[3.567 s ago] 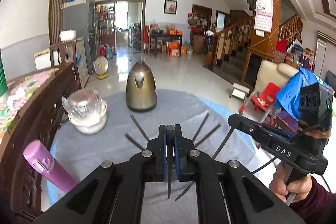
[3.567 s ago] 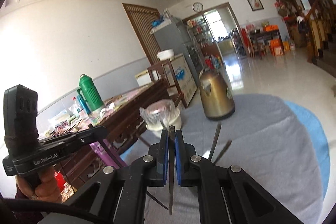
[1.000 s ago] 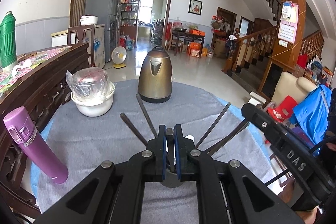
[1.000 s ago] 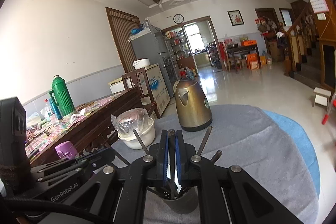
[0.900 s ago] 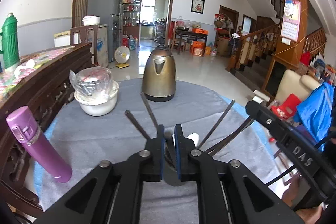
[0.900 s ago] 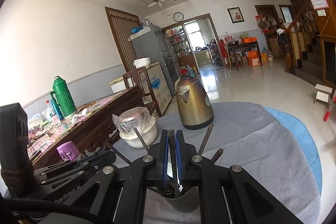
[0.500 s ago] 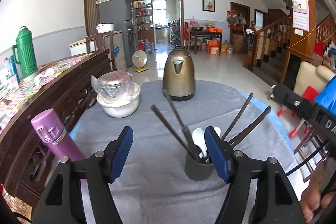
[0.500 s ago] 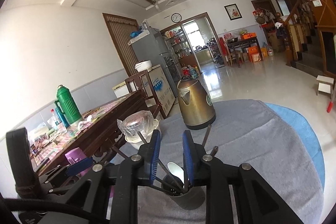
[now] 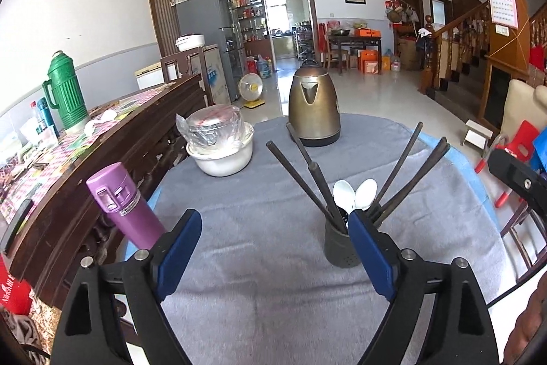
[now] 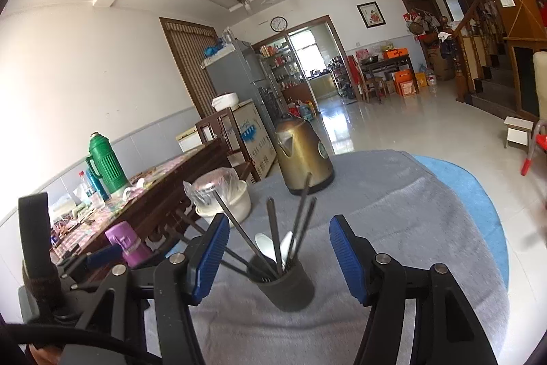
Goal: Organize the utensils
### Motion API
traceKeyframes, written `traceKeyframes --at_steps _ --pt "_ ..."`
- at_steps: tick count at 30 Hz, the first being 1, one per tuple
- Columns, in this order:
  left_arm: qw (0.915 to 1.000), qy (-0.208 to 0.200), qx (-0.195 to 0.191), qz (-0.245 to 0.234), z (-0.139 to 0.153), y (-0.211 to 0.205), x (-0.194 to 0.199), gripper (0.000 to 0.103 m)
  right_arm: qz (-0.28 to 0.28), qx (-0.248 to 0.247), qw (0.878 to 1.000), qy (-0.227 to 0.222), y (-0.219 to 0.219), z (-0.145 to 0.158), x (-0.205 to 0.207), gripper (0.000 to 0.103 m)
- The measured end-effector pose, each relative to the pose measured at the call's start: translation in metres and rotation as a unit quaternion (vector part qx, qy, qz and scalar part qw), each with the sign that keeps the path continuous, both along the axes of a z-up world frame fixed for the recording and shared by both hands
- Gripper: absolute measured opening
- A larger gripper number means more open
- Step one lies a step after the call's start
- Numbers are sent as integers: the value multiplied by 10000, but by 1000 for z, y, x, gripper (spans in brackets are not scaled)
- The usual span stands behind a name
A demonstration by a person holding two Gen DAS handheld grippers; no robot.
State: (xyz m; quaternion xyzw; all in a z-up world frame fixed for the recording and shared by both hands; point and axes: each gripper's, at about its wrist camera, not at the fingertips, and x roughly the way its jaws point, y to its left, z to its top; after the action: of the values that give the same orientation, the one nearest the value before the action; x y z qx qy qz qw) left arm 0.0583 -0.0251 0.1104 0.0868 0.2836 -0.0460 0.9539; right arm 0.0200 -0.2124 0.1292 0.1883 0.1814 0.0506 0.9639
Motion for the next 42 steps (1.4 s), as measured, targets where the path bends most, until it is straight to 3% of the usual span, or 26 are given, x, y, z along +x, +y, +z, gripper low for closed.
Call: traceKeyframes --at_steps 15,20,34,42 --pt "9982 -138 506 273 3 -11 -46 95 -34 -76 9986 521 0 -12 -43 66" --pt "9984 -109 473 304 1 -9 -65 96 18 -132 9980 617 5 -17 -63 66" --pt "9968 -371 576 411 10 -7 -126 96 218 4 9990 401 19 -12 -117 66" --pt "9962 -317 612 530 7 3 -134 97 293 -38 9992 256 31 -13 -129 67"
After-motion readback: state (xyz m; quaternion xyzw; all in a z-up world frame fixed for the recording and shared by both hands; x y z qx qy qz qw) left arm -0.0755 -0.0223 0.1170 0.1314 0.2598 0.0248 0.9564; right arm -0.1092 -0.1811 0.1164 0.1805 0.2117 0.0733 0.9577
